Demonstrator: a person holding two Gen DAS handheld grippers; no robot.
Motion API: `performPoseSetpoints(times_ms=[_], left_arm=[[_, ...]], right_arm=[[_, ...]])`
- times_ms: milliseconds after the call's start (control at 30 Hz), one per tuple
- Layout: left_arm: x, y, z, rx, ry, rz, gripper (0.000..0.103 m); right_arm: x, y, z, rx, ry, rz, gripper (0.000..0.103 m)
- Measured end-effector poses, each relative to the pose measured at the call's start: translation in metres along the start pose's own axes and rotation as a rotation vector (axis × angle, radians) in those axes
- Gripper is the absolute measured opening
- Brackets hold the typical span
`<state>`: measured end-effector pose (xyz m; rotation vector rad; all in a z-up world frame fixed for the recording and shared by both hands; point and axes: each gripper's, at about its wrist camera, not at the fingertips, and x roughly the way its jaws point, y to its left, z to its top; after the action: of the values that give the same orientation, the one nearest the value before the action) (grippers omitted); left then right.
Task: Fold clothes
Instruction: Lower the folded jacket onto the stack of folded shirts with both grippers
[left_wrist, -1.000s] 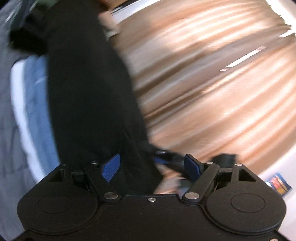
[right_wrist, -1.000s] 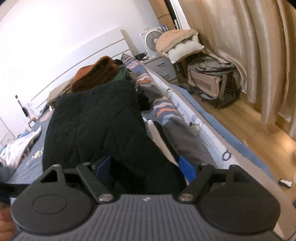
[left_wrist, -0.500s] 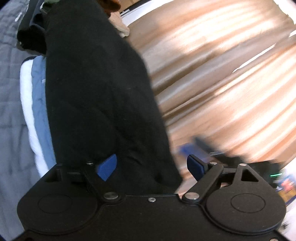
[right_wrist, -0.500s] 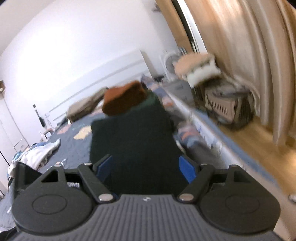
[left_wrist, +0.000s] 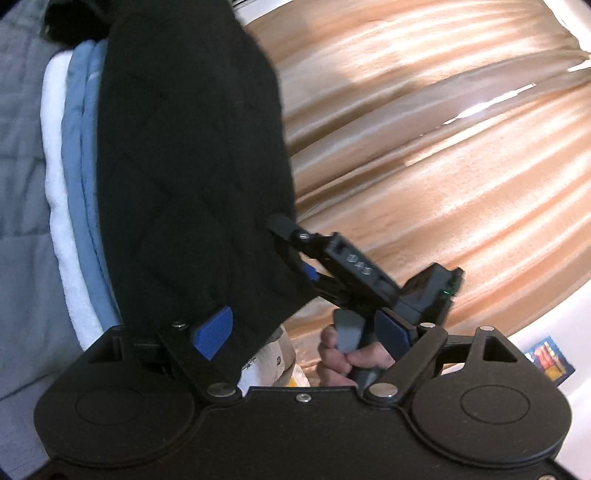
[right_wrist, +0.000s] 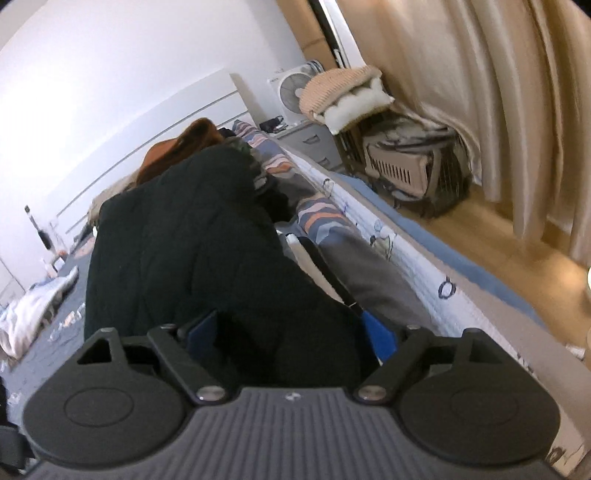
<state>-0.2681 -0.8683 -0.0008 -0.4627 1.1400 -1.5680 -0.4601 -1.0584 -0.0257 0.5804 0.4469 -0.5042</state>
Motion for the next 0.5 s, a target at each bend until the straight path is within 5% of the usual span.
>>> performPoseSetpoints(times_ms=[167,367,500], left_arm=[[-0.03,-0.021,-0.009,0.079,-0.037,0.047,0.087],[-0.064,-0.025,-0.019,0.183,-0.113,0.331,0.087],[-0.074,-0.04,-0.021,0.24,-0.128,0.426,0.087]], right_arm=[[-0.001,0.0,0.006,-0.008,-0.006,-0.004,0.083],[-0.015,0.011,0.011,-0.034,-0.035,-0.038,0.083],[-0.036,0.024,0.017,-0.086,-0.075,-0.061,0.083]])
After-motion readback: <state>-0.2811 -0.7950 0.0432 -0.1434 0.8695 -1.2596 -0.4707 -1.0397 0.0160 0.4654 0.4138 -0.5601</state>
